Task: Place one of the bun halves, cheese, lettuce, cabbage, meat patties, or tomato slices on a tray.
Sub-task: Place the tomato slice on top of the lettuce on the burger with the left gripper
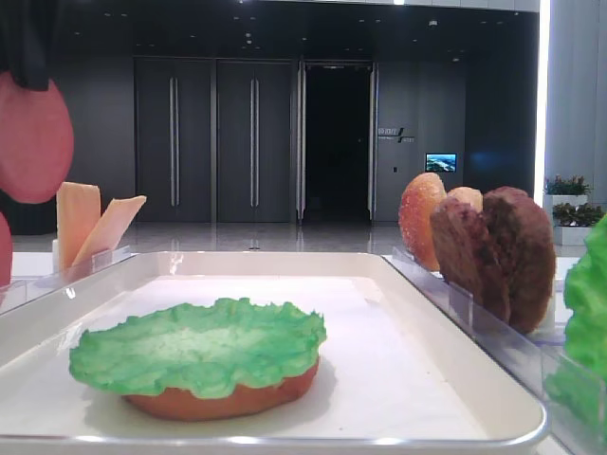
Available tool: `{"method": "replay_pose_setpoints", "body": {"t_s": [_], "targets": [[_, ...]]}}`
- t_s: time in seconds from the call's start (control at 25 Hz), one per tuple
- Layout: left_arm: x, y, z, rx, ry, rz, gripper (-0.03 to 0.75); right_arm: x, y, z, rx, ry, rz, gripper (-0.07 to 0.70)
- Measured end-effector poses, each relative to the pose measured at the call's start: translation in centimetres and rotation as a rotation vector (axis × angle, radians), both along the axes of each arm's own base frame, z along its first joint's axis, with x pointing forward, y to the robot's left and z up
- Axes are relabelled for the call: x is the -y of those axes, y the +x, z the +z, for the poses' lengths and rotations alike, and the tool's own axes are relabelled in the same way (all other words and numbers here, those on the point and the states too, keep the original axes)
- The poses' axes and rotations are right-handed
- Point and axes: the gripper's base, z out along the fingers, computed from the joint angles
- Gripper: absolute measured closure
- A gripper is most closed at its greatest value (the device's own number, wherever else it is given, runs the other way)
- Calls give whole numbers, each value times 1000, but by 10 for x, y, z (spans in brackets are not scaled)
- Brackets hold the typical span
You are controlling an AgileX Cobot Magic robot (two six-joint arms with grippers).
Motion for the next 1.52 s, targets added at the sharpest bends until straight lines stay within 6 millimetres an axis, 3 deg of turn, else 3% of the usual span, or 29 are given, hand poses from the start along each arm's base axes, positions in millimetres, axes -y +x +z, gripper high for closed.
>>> {"method": "replay_pose_setpoints", "body": {"t_s": [0.44,1.0,1.12,1.52], "targets": [[-4,-22,34,58,-116,32,651,0,0,0,0,0,0,161],[23,-35,41,68,-258,-17,651,0,0,0,0,0,0,161],[27,-38,35,60,-277,-22,652,0,0,0,0,0,0,161],[31,-55,-23,-21,-380,-35,652,0,0,0,0,0,0,161]]}}
